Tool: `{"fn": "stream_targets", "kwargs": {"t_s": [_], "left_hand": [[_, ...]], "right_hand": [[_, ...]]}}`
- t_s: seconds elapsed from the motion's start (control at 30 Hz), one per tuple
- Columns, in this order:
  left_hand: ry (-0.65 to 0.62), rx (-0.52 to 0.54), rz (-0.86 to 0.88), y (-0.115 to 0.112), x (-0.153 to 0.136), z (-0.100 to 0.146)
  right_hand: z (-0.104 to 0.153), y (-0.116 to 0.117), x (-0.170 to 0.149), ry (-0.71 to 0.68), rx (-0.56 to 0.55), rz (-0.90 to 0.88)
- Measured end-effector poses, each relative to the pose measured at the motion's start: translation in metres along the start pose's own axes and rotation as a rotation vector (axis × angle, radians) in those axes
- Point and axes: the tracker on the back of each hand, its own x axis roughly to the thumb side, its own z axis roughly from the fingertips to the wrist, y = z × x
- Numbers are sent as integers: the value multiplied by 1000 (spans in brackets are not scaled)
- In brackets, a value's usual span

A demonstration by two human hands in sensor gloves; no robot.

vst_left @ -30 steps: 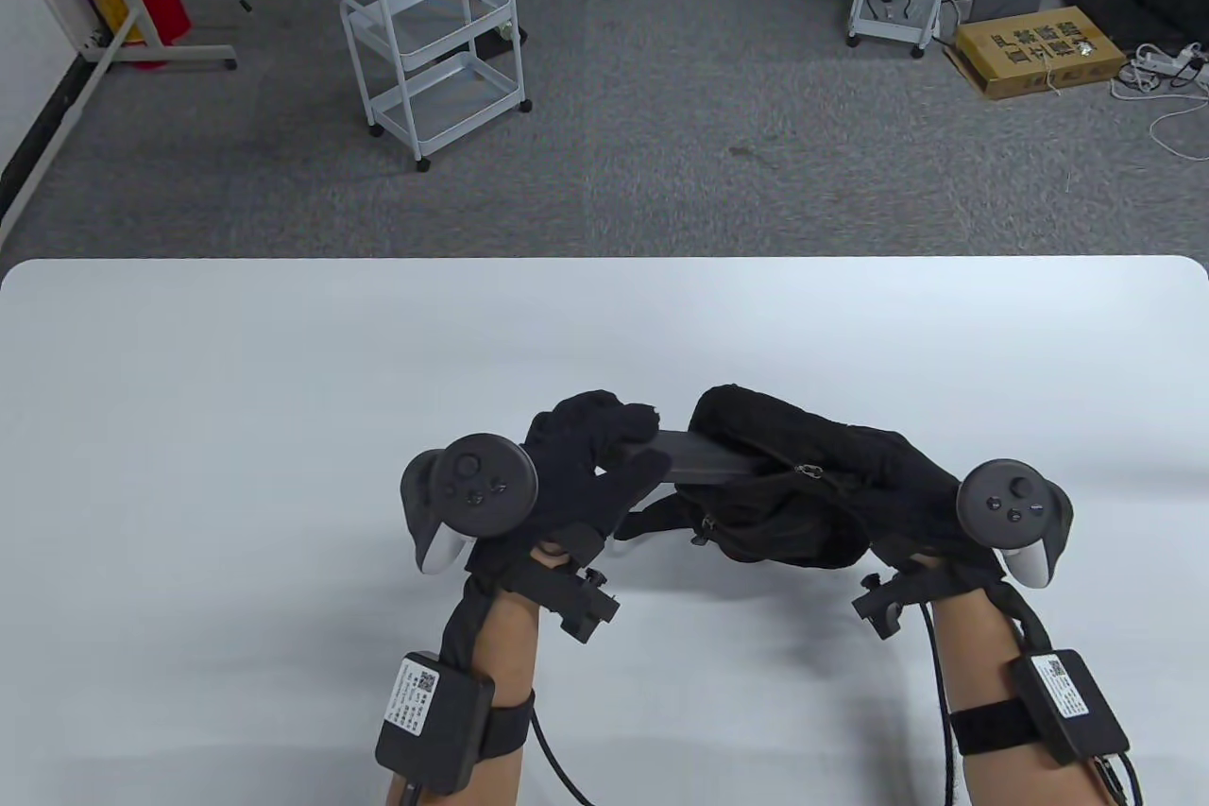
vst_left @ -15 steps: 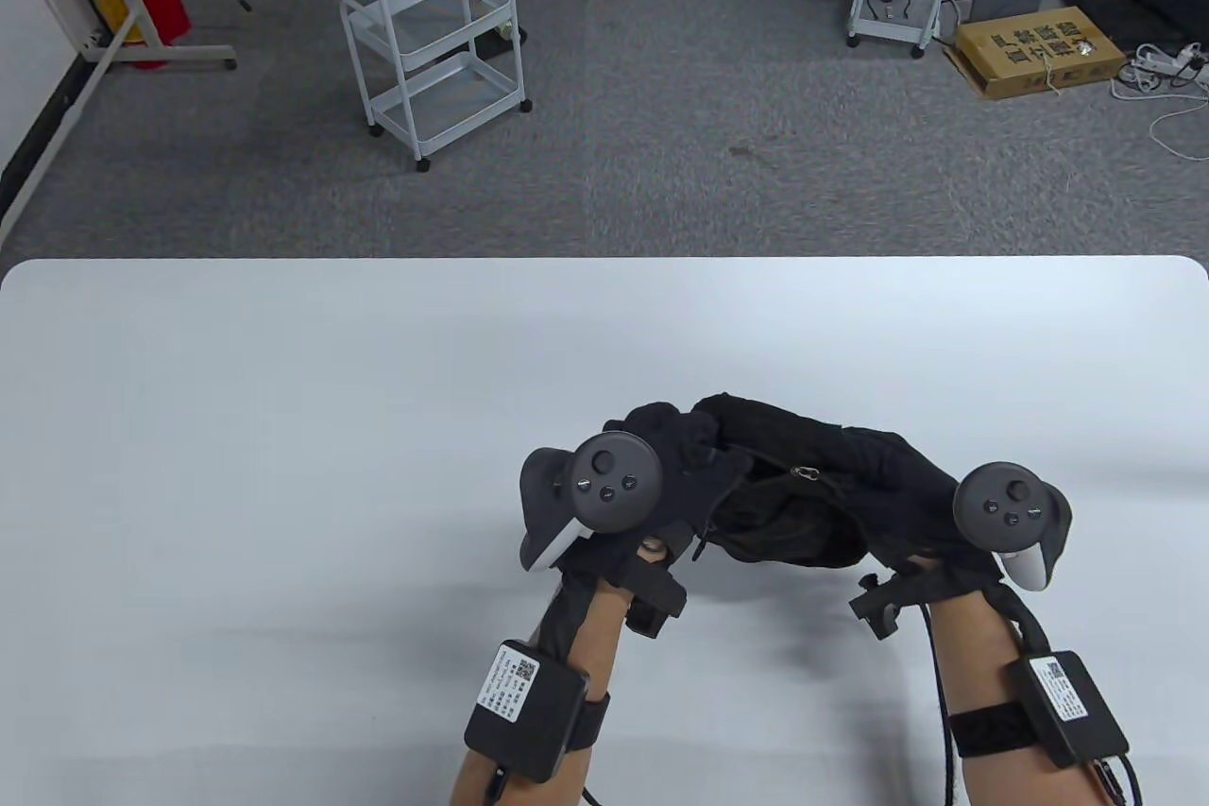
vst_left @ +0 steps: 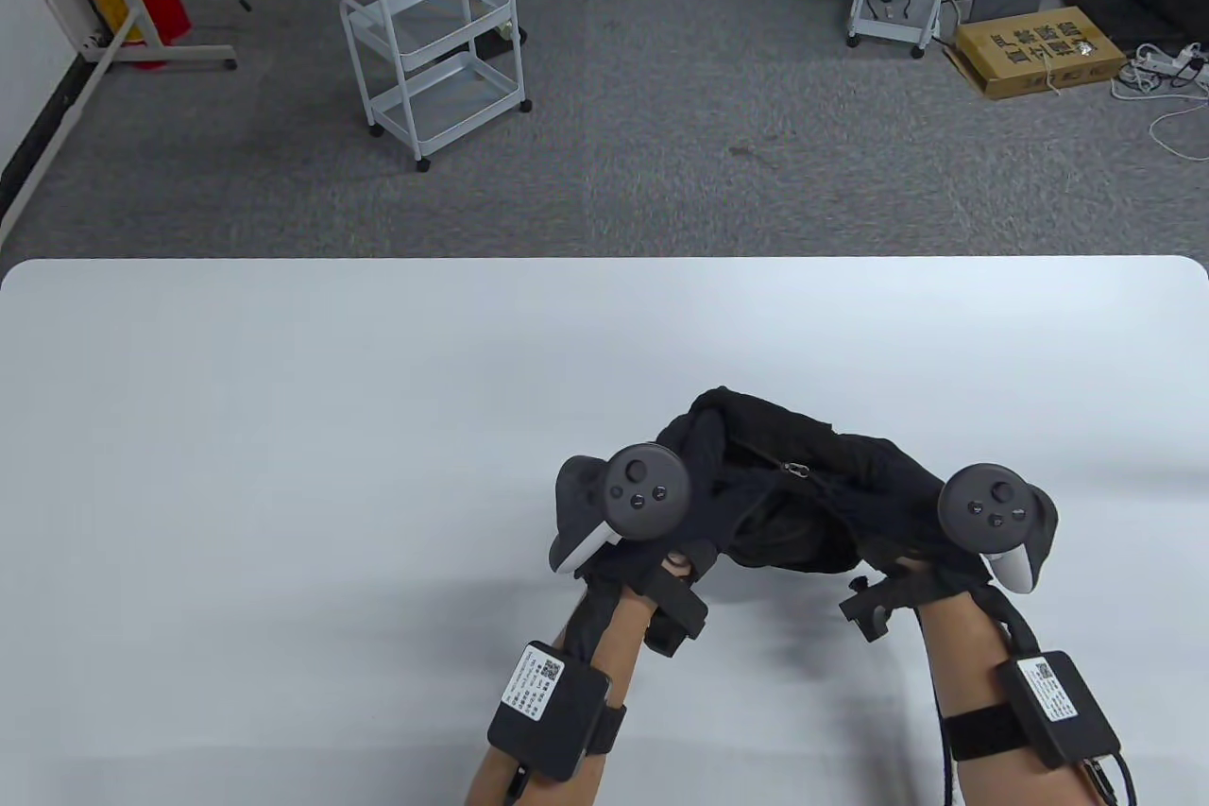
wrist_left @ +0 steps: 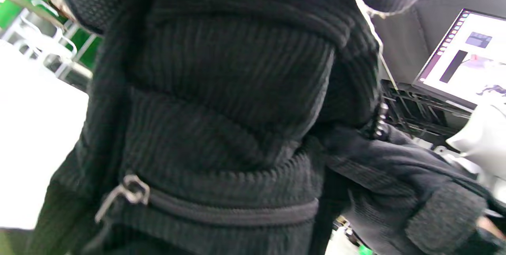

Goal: Put stationery box into the backpack's main compartment

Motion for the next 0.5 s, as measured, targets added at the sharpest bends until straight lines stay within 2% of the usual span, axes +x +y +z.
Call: {"fn": "stream_targets", "kwargs": {"t_s": [0.07, 0.2, 0.27, 0.37, 0.43, 0.5], "left_hand": [[-1, -7, 37, 2, -3, 1], [14, 55, 46, 16, -5, 7], [21, 97, 36, 24, -2, 11], [15, 218, -35, 32, 6, 18], [-64, 286, -78, 33, 15, 21], [-130, 265, -96, 32, 25, 22]], "right_hand": [[0, 1, 2, -4, 1, 13], [0, 0, 4, -5, -10, -15], [0, -1, 5, -4, -11, -31], [0, 0, 6, -5, -14, -29], [1, 1, 8, -6, -17, -23], [1, 2, 10, -8, -17, -29]]}}
